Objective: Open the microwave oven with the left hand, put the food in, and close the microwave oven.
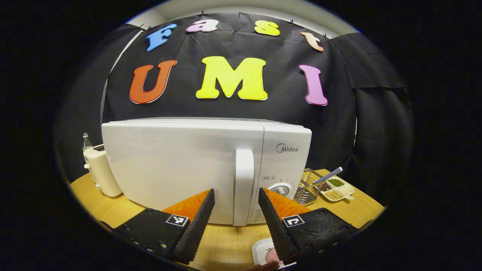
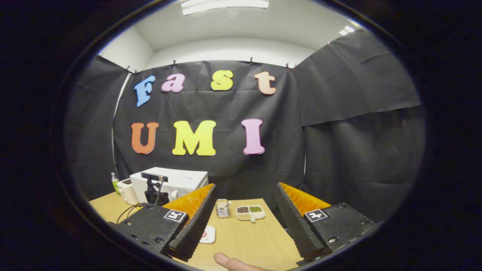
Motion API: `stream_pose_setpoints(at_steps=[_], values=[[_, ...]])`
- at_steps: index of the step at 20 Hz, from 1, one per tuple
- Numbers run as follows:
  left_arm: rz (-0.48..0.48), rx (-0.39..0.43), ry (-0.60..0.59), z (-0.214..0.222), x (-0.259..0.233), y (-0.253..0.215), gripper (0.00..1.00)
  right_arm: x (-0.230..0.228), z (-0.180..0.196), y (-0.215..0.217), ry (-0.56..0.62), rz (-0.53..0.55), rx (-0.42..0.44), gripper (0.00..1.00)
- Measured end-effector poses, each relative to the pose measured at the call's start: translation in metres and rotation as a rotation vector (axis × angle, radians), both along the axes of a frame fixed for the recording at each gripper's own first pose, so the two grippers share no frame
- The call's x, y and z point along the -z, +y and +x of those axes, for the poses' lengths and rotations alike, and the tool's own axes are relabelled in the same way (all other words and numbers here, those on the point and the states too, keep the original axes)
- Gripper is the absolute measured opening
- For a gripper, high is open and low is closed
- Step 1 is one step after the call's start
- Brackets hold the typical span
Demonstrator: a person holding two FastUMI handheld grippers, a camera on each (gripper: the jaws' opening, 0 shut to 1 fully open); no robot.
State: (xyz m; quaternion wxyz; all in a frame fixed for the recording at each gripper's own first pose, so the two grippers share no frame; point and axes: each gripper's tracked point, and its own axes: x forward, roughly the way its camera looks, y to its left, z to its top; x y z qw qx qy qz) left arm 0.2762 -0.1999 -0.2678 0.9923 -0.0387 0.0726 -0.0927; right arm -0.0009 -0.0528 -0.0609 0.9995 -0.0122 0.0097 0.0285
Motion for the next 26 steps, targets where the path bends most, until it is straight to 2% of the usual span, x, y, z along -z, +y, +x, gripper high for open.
stream_pose_setpoints(at_steps=[2, 3, 4, 5, 6, 7, 10, 13, 14, 19, 23, 24, 25, 26], values=[[0.001, 0.012, -0.014, 0.005, 0.000, -0.004, 0.60, 0.002, 0.003, 0.004, 0.013, -0.002, -0.013, 0.99], [0.008, 0.017, -0.016, 0.009, 0.001, -0.008, 0.47, 0.004, 0.004, 0.005, 0.022, -0.003, -0.017, 0.99], [0.029, 0.013, -0.017, 0.009, 0.000, -0.005, 0.45, 0.004, 0.005, 0.007, 0.024, -0.006, -0.022, 0.99], [0.047, 0.021, -0.012, 0.015, 0.004, -0.007, 0.45, 0.002, 0.005, 0.009, 0.022, -0.009, -0.029, 0.92], [0.049, 0.015, 0.008, 0.012, 0.002, -0.005, 0.51, 0.001, 0.004, 0.010, 0.018, -0.014, -0.036, 0.99], [0.040, 0.013, 0.016, 0.012, 0.003, -0.006, 0.25, 0.001, 0.003, 0.010, 0.011, -0.017, -0.037, 0.99], [0.014, 0.032, 0.047, 0.013, 0.008, -0.007, 0.25, 0.010, 0.001, 0.008, 0.008, -0.036, -0.033, 0.99], [0.042, 0.049, 0.064, 0.009, 0.010, -0.005, 0.10, 0.022, 0.001, 0.004, 0.044, -0.032, -0.034, 0.99], [0.041, 0.056, 0.067, 0.008, 0.012, -0.004, 0.09, 0.024, 0.002, 0.001, 0.054, -0.028, -0.028, 0.99], [0.023, 0.085, 0.025, -0.023, 0.009, 0.004, 0.08, 0.033, 0.003, -0.009, 0.071, -0.025, -0.004, 0.99], [0.002, 0.114, 0.028, -0.056, 0.011, 0.019, 0.08, 0.046, -0.004, 0.001, 0.093, -0.027, -0.013, 0.99], [0.013, 0.116, 0.028, -0.063, 0.011, 0.023, 0.08, 0.049, -0.006, 0.005, 0.097, -0.029, -0.019, 0.92], [0.015, 0.118, 0.023, -0.072, 0.011, 0.029, 0.08, 0.050, -0.008, 0.010, 0.100, -0.031, -0.025, 0.99], [0.013, 0.123, 0.023, -0.080, 0.012, 0.034, 0.08, 0.052, -0.009, 0.015, 0.103, -0.032, -0.032, 0.99]])
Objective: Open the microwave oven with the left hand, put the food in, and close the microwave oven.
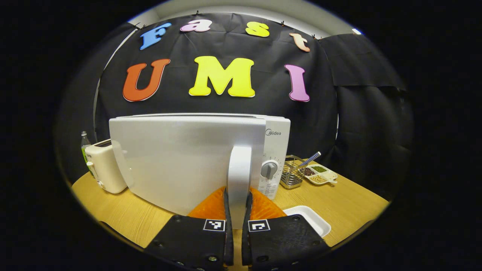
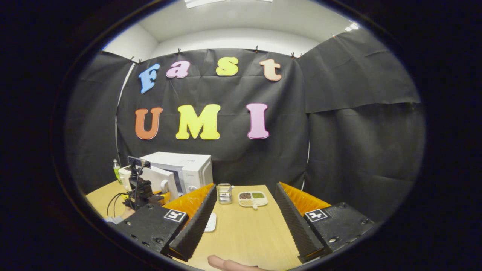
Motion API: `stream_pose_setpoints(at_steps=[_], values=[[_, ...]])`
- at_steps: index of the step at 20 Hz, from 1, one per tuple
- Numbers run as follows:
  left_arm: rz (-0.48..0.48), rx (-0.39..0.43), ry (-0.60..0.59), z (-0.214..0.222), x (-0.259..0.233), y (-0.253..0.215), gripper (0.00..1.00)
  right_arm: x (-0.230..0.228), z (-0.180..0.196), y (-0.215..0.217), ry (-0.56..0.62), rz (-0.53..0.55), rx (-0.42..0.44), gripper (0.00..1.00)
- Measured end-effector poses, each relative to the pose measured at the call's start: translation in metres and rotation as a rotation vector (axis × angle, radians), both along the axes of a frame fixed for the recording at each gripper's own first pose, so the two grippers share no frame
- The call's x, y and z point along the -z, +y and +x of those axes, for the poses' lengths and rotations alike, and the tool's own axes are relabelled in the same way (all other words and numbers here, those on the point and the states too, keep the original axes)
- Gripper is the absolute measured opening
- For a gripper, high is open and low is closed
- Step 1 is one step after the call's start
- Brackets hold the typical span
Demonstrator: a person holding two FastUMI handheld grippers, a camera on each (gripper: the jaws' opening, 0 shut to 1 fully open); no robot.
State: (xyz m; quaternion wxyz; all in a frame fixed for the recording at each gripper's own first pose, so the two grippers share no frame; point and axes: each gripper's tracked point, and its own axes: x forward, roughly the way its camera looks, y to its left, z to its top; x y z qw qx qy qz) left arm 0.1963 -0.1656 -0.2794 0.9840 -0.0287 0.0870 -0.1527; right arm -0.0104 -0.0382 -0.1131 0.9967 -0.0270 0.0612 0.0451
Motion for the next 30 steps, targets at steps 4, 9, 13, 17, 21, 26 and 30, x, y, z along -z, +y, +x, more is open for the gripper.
stream_pose_setpoints(at_steps=[4, 9, 13, 17, 21, 26, 30], values=[[-0.002, 0.024, 0.003, -0.036, 0.003, 0.027, 0.08, 0.001, -0.007, 0.017, 0.002, -0.007, -0.020, 0.99], [0.027, 0.007, -0.020, -0.079, 0.005, 0.079, 0.08, 0.003, -0.016, 0.039, -0.002, -0.009, -0.048, 0.99], [0.016, -0.025, -0.015, -0.106, 0.008, 0.126, 0.07, 0.006, -0.020, 0.061, 0.005, -0.012, -0.078, 0.99], [0.025, -0.092, -0.012, -0.128, 0.013, 0.180, 0.11, 0.010, -0.024, 0.082, 0.010, -0.021, -0.108, 0.99], [0.015, -0.178, -0.012, -0.171, 0.007, 0.243, 0.48, 0.016, -0.028, 0.098, 0.019, -0.037, -0.143, 0.99], [0.006, -0.281, -0.059, -0.216, -0.030, 0.280, 0.93, 0.027, -0.017, 0.104, 0.056, -0.042, -0.139, 0.99], [-0.032, -0.294, -0.080, -0.243, -0.072, 0.279, 0.94, 0.028, 0.000, 0.107, 0.081, -0.062, -0.137, 0.92]])
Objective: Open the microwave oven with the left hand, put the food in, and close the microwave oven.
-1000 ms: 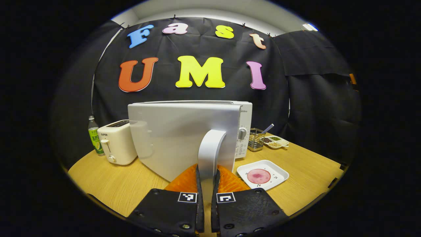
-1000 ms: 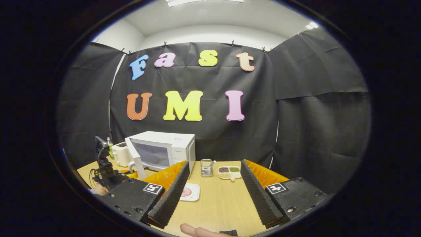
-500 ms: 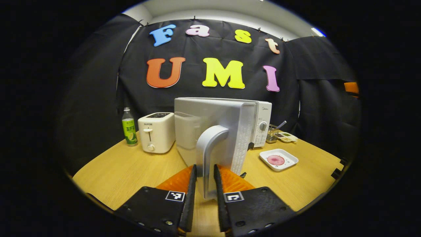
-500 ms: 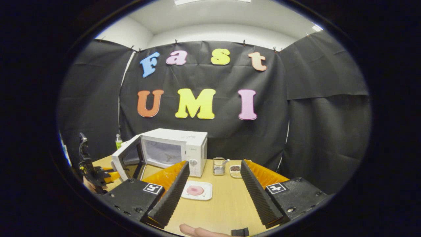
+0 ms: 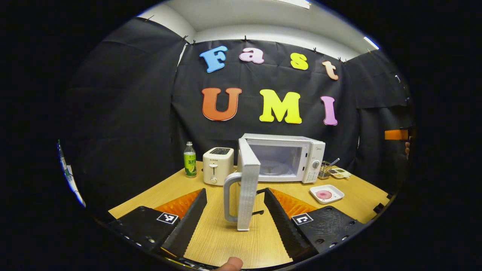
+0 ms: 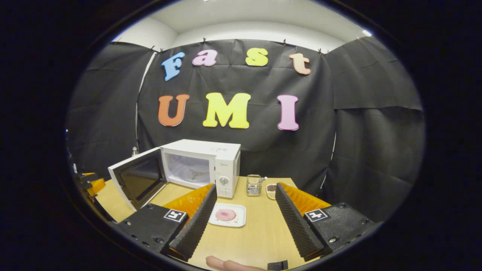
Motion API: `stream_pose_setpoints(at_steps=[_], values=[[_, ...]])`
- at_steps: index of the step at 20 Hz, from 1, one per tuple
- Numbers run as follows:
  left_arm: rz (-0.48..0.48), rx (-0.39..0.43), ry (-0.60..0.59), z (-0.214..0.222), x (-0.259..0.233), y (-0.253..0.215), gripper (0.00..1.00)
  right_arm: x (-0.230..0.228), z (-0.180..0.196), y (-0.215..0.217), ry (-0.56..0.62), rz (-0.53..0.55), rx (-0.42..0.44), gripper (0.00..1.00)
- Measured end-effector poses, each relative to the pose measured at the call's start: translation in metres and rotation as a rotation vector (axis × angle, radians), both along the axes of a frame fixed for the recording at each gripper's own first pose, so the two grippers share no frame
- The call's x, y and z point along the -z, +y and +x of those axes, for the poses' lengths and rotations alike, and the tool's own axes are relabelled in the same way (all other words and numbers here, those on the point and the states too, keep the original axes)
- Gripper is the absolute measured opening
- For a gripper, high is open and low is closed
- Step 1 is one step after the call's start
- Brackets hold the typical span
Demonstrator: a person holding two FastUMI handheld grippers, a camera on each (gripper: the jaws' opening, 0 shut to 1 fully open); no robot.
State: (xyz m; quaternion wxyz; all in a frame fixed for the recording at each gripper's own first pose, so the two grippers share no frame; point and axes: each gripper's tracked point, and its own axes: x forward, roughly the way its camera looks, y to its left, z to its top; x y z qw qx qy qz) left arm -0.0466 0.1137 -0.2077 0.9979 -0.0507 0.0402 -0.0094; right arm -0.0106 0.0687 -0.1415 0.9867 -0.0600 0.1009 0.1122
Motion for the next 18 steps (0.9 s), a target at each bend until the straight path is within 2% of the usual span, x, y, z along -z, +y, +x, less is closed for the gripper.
stream_pose_setpoints(at_steps=[2, 3, 7, 14, 18], values=[[-0.017, -0.017, -0.015, -0.007, -0.025, 0.000, 0.93, 0.001, 0.013, 0.000, 0.011, -0.025, -0.004, 0.92], [-0.018, -0.027, -0.028, -0.010, -0.039, -0.001, 0.93, 0.003, 0.021, -0.001, 0.021, -0.038, -0.003, 0.99], [0.030, -0.050, -0.058, -0.015, -0.076, -0.013, 0.93, 0.023, 0.064, 0.001, 0.117, -0.079, -0.017, 0.99], [0.078, -0.051, -0.108, -0.006, -0.131, -0.053, 0.93, 0.117, 0.134, 0.004, 0.483, -0.107, -0.082, 0.99], [0.062, -0.009, -0.142, -0.003, -0.150, -0.081, 0.93, 0.180, 0.149, 0.000, 0.730, -0.074, -0.108, 0.97]])
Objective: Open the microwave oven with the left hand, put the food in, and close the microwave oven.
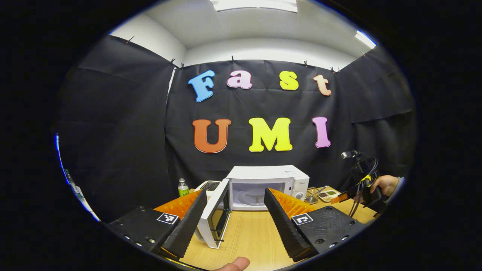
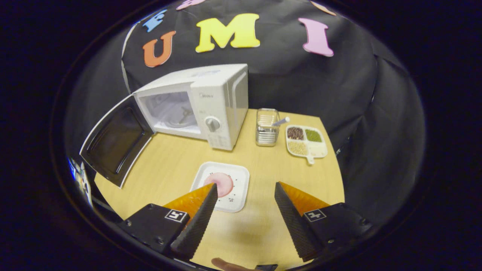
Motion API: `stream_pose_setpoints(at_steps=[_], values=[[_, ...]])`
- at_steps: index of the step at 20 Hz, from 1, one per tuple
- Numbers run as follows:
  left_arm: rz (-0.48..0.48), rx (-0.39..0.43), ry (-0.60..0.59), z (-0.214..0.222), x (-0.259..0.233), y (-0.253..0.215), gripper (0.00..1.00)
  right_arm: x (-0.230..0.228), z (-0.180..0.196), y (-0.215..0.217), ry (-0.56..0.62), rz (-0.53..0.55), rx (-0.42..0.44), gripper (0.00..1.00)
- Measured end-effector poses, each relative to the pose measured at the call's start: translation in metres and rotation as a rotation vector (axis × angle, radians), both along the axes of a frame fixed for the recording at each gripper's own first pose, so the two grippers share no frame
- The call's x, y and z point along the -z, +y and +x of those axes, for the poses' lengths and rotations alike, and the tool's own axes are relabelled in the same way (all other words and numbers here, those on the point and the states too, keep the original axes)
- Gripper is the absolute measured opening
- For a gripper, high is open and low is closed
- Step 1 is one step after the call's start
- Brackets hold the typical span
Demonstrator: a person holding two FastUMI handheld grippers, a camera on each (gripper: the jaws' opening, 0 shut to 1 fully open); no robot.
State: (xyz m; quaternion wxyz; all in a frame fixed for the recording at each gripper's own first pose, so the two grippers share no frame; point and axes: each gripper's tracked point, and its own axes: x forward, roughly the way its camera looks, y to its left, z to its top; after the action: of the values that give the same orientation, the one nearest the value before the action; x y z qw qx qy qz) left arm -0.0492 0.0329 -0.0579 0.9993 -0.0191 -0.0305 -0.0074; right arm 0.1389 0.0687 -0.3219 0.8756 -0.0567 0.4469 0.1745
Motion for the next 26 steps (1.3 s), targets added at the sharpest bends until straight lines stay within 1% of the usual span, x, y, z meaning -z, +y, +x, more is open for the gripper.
stream_pose_setpoints(at_steps=[1, 2, 3, 4, 5, 6, 7, 8, 9, 10, 11, 12, 13, 14, 15, 16, 17, 18, 19, 20, 21, 22, 24, 26], values=[[-0.007, 0.007, -0.009, 0.001, -0.004, -0.005, 0.93, 0.015, 0.003, 0.000, 0.053, 0.008, -0.003, 0.96], [-0.014, 0.014, -0.014, 0.002, -0.005, -0.008, 0.93, 0.029, 0.007, 0.002, 0.104, 0.018, -0.006, 0.82], [-0.023, 0.014, -0.019, 0.003, -0.007, -0.010, 0.93, 0.043, 0.010, 0.006, 0.153, 0.038, -0.012, 0.90], [-0.027, 0.012, -0.026, 0.004, -0.008, -0.010, 0.93, 0.057, 0.013, 0.011, 0.201, 0.058, -0.009, 0.86], [-0.024, 0.007, -0.031, 0.005, -0.010, -0.011, 0.93, 0.069, 0.017, 0.015, 0.247, 0.073, -0.005, 0.73], [-0.015, -0.004, -0.035, 0.008, -0.011, -0.010, 0.93, 0.079, 0.018, 0.014, 0.290, 0.082, -0.002, 0.79], [-0.002, -0.015, -0.039, 0.009, -0.012, -0.009, 0.93, 0.088, 0.021, 0.017, 0.325, 0.099, -0.002, 0.77], [0.010, -0.021, -0.040, 0.012, -0.012, -0.010, 0.93, 0.097, 0.024, 0.021, 0.351, 0.112, 0.001, 0.71], [0.016, -0.020, -0.037, 0.013, -0.011, -0.011, 0.93, 0.103, 0.027, 0.022, 0.375, 0.122, 0.001, 0.57], [0.021, -0.018, -0.035, 0.013, -0.009, -0.012, 0.93, 0.108, 0.030, 0.024, 0.390, 0.132, -0.003, 0.62], [0.027, -0.021, -0.039, 0.014, -0.009, -0.012, 0.93, 0.111, 0.035, 0.024, 0.395, 0.133, -0.002, 0.59], [0.037, -0.025, -0.043, 0.014, -0.010, -0.011, 0.93, 0.117, 0.039, 0.023, 0.396, 0.124, -0.004, 0.52], [0.044, -0.029, -0.041, 0.016, -0.008, -0.010, 0.93, 0.122, 0.043, 0.022, 0.407, 0.113, -0.004, 0.48], [0.046, -0.031, -0.039, 0.016, -0.006, -0.009, 0.93, 0.127, 0.041, 0.021, 0.431, 0.111, 0.001, 0.41], [0.047, -0.025, -0.040, 0.017, -0.004, -0.011, 0.93, 0.130, 0.040, 0.023, 0.459, 0.120, -0.004, 0.39], [0.046, -0.021, -0.037, 0.019, -0.003, -0.012, 0.93, 0.133, 0.039, 0.025, 0.482, 0.125, -0.004, 0.24], [0.045, -0.019, -0.033, 0.020, -0.001, -0.011, 0.93, 0.136, 0.039, 0.027, 0.505, 0.137, -0.006, 0.35], [0.043, -0.018, -0.030, 0.022, 0.001, -0.010, 0.93, 0.140, 0.044, 0.026, 0.498, 0.127, 0.001, 0.29], [0.040, -0.019, -0.028, 0.022, 0.002, -0.009, 0.93, 0.135, 0.051, 0.022, 0.504, 0.138, 0.022, 0.23], [0.037, -0.021, -0.025, 0.023, 0.003, -0.009, 0.93, 0.141, 0.046, 0.025, 0.512, 0.124, 0.008, 0.04], [0.036, -0.022, -0.025, 0.022, 0.004, -0.008, 0.93, 0.140, 0.047, 0.022, 0.508, 0.103, -0.027, 0.04], [0.037, -0.022, -0.024, 0.022, 0.005, -0.007, 0.93, 0.140, 0.046, 0.024, 0.512, 0.096, -0.034, 0.04], [0.036, -0.018, -0.024, 0.022, 0.006, -0.008, 0.93, 0.140, 0.046, 0.024, 0.519, 0.092, -0.037, 0.04], [0.031, -0.017, -0.020, 0.020, 0.008, -0.007, 0.93, 0.140, 0.047, 0.026, 0.515, 0.121, -0.013, 0.04]])
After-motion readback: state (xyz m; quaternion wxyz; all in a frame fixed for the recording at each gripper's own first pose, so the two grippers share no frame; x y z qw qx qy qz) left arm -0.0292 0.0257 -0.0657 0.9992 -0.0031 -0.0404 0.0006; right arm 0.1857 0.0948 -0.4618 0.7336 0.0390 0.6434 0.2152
